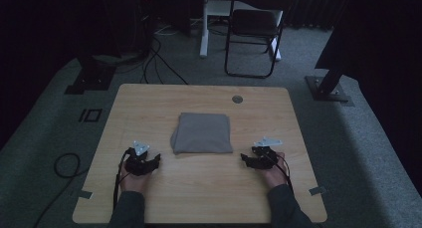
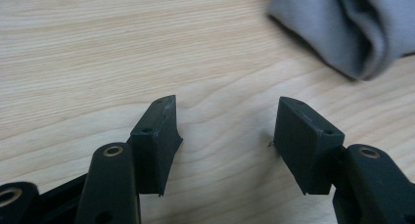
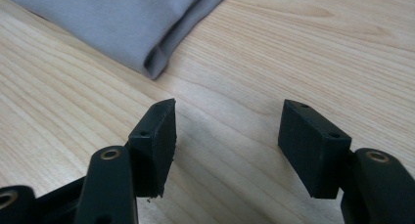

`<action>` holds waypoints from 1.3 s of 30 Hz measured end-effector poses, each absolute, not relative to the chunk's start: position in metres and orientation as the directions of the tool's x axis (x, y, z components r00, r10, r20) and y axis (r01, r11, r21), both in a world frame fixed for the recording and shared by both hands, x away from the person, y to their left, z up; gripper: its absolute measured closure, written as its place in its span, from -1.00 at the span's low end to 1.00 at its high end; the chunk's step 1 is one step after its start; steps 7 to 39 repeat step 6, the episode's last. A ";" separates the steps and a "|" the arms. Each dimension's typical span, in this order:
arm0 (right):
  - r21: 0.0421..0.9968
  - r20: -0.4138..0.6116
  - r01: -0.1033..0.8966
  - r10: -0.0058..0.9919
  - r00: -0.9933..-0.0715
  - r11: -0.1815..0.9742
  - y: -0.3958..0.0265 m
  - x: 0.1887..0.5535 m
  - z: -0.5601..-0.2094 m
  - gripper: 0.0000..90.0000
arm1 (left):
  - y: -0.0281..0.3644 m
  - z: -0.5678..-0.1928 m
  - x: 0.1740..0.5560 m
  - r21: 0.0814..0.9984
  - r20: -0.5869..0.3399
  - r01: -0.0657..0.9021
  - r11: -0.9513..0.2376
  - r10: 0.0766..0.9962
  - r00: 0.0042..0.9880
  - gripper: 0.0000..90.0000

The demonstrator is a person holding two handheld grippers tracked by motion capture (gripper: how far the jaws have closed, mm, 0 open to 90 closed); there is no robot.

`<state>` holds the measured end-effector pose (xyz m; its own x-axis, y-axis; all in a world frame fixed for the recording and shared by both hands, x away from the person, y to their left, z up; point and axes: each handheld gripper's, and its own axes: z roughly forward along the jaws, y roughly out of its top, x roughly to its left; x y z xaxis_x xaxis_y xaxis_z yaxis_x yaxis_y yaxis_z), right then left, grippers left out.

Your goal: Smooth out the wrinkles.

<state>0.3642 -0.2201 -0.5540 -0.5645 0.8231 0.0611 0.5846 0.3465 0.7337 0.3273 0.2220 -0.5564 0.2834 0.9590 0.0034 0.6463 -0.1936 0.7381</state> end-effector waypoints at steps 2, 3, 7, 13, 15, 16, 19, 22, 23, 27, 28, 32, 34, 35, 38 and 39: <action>0.735 0.062 0.585 0.825 -0.561 0.343 -0.222 0.365 -0.554 -0.13 | 0.223 -0.556 0.328 0.738 0.002 0.648 -0.189 0.961 0.278 -0.07; 0.735 0.062 0.585 0.825 -0.561 0.343 -0.222 0.365 -0.554 -0.13 | 0.225 -0.556 0.328 0.738 0.002 0.649 -0.186 0.962 0.273 -0.07; 0.738 0.061 0.584 0.830 -0.554 0.336 -0.224 0.364 -0.554 -0.13 | 0.228 -0.556 0.329 0.738 0.002 0.652 -0.174 0.967 0.256 -0.07; 0.738 0.061 0.584 0.830 -0.554 0.336 -0.224 0.364 -0.554 -0.13 | 0.228 -0.556 0.329 0.738 0.002 0.652 -0.174 0.967 0.256 -0.07; 0.738 0.061 0.584 0.830 -0.554 0.336 -0.224 0.364 -0.554 -0.13 | 0.228 -0.556 0.329 0.738 0.002 0.652 -0.174 0.967 0.256 -0.07; 0.738 0.061 0.584 0.830 -0.554 0.336 -0.224 0.364 -0.554 -0.13 | 0.228 -0.556 0.329 0.738 0.002 0.652 -0.174 0.967 0.256 -0.07; 0.738 0.061 0.584 0.830 -0.554 0.336 -0.224 0.364 -0.554 -0.13 | 0.228 -0.556 0.329 0.738 0.002 0.652 -0.174 0.967 0.256 -0.07; 0.738 0.061 0.584 0.830 -0.554 0.336 -0.224 0.364 -0.554 -0.13 | 0.228 -0.556 0.329 0.738 0.002 0.652 -0.174 0.967 0.256 -0.07; 0.738 0.061 0.584 0.830 -0.554 0.336 -0.224 0.364 -0.554 -0.13 | 0.228 -0.556 0.329 0.738 0.002 0.652 -0.174 0.967 0.256 -0.07; 0.738 0.061 0.584 0.830 -0.554 0.336 -0.224 0.364 -0.554 -0.13 | 0.228 -0.556 0.329 0.738 0.002 0.652 -0.174 0.967 0.256 -0.07; 0.738 0.061 0.584 0.830 -0.554 0.336 -0.224 0.364 -0.554 -0.13 | 0.228 -0.556 0.329 0.738 0.002 0.652 -0.174 0.967 0.256 -0.07; 0.738 0.061 0.584 0.830 -0.554 0.336 -0.224 0.364 -0.554 -0.13 | 0.228 -0.556 0.329 0.738 0.002 0.652 -0.174 0.967 0.256 -0.07; 0.738 0.061 0.584 0.830 -0.554 0.336 -0.224 0.364 -0.554 -0.13 | 0.228 -0.556 0.329 0.738 0.002 0.652 -0.174 0.967 0.256 -0.07; 0.738 0.061 0.584 0.830 -0.554 0.336 -0.224 0.364 -0.554 -0.13 | 0.228 -0.556 0.329 0.738 0.002 0.652 -0.174 0.967 0.256 -0.07; 0.738 0.061 0.584 0.830 -0.554 0.336 -0.224 0.364 -0.554 -0.13 | 0.228 -0.556 0.329 0.738 0.002 0.652 -0.174 0.967 0.256 -0.07; 0.738 0.061 0.584 0.830 -0.554 0.336 -0.224 0.364 -0.554 -0.13 | 0.228 -0.556 0.329 0.738 0.002 0.652 -0.174 0.967 0.256 -0.07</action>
